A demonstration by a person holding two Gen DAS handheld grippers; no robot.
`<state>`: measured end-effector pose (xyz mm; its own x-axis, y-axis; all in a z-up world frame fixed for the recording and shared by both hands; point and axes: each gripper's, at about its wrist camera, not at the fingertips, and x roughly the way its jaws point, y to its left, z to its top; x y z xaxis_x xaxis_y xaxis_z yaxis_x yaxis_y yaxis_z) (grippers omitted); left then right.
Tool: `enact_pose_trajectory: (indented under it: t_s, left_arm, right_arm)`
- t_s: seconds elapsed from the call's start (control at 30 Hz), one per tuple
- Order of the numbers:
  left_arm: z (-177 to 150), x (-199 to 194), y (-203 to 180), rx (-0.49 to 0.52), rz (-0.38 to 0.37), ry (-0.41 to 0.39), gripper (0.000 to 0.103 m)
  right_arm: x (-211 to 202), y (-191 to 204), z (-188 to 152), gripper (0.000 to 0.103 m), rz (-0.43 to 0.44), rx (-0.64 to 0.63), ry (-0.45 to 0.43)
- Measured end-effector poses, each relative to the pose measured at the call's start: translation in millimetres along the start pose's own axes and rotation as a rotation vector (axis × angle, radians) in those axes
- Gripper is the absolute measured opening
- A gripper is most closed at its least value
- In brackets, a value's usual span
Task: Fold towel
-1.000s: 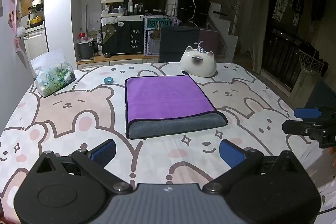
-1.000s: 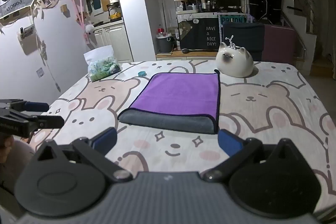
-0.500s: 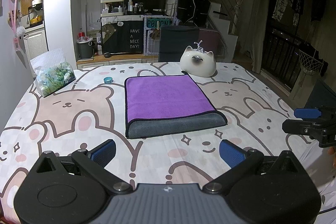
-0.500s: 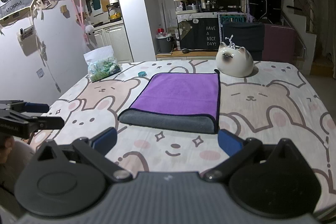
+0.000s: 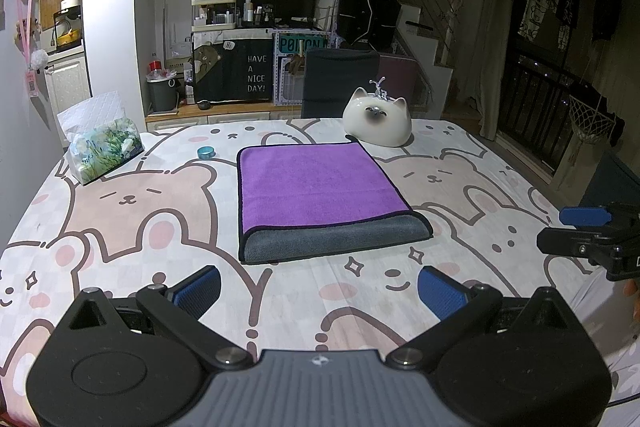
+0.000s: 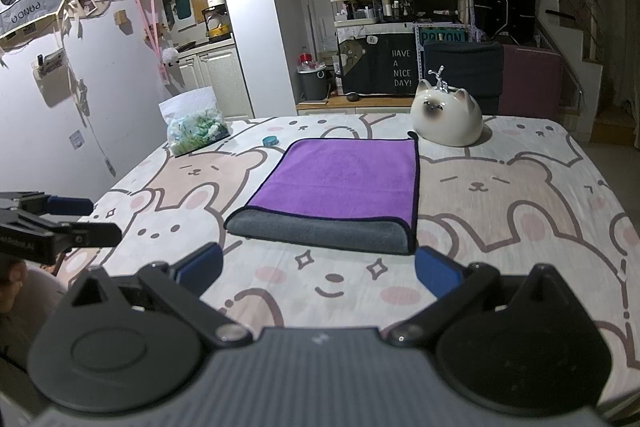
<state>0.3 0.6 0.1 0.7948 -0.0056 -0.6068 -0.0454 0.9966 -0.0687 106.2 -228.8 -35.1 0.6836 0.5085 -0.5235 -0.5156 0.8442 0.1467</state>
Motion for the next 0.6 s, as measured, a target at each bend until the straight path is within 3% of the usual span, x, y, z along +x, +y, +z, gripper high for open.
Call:
enact_pose_trajectory:
  t_s: [0.6]
  left_arm:
    - [0.0,0.1,0.0,0.0,0.0,0.0,0.103]
  right_arm:
    - [-0.5,-0.4,-0.6,0.103,0.003,0.007,0.0]
